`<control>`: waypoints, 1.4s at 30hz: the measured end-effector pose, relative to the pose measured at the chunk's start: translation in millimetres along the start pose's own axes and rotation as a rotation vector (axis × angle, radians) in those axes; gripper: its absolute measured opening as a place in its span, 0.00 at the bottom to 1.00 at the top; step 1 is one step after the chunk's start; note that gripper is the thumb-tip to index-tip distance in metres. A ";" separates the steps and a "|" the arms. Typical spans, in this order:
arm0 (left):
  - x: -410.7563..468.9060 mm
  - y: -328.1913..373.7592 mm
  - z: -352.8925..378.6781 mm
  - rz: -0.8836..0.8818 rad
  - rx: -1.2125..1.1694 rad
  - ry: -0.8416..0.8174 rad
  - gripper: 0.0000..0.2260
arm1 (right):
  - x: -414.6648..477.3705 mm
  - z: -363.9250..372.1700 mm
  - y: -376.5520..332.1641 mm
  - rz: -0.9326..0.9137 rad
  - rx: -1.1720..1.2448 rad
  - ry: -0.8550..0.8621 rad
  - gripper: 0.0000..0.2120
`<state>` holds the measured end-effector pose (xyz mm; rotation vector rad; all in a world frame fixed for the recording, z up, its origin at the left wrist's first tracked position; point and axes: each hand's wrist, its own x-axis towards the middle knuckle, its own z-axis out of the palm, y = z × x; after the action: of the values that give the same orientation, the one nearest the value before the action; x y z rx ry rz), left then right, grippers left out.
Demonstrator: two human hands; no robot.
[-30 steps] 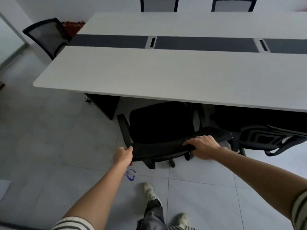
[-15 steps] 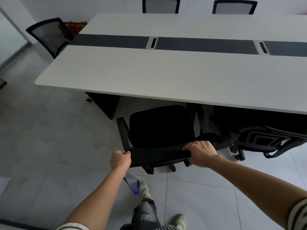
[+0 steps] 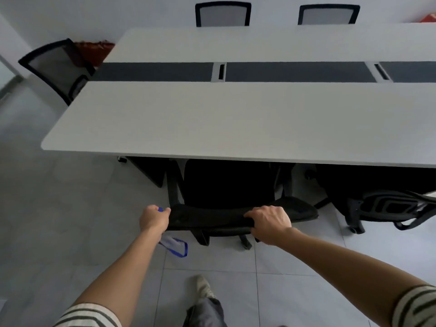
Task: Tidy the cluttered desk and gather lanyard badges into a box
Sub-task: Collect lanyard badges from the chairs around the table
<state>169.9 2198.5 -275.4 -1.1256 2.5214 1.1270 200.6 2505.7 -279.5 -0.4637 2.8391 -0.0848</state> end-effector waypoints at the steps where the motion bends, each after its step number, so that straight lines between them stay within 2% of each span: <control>1: 15.3 3.0 -10.1 0.010 0.006 0.012 0.17 | 17.2 -2.1 -12.4 0.007 0.005 0.000 0.20; 7: 87.0 24.8 -55.3 0.058 -0.093 -0.030 0.08 | 106.1 -27.8 -65.0 0.109 0.042 -0.030 0.20; 12: 139.2 35.4 -73.9 0.041 -0.175 -0.065 0.03 | 162.4 -42.0 -89.2 0.102 0.061 -0.021 0.18; 16: 171.3 40.6 -80.5 0.013 -0.194 -0.072 0.15 | 188.0 -47.7 -98.5 0.083 0.055 -0.033 0.17; 20: 194.8 52.2 -92.0 0.051 -0.195 -0.056 0.11 | 218.2 -56.1 -106.3 0.048 0.068 -0.095 0.20; 26: 214.4 48.0 -135.8 0.079 -0.224 0.020 0.04 | 256.9 -65.6 -134.1 -0.148 0.079 -0.287 0.27; 31: 217.7 23.0 -197.2 -0.031 -0.445 0.137 0.04 | 282.8 -86.2 -164.4 -0.326 0.117 -0.336 0.36; 35: 216.4 3.2 -268.8 -0.121 -0.682 0.238 0.09 | 328.8 -116.8 -245.5 -0.493 0.185 -0.205 0.33; 38: 218.7 -12.4 -326.5 -0.158 -0.869 0.300 0.05 | 361.7 -131.3 -326.9 -0.582 0.232 -0.159 0.27; 42: 240.7 -46.8 -395.8 -0.188 -1.135 0.386 0.06 | 392.7 -139.6 -442.0 -0.635 0.397 -0.245 0.18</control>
<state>92.0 1765.0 -124.4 -1.8695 1.7872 2.5849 -61.0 1963.5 -198.4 -1.1599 2.2546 -0.6434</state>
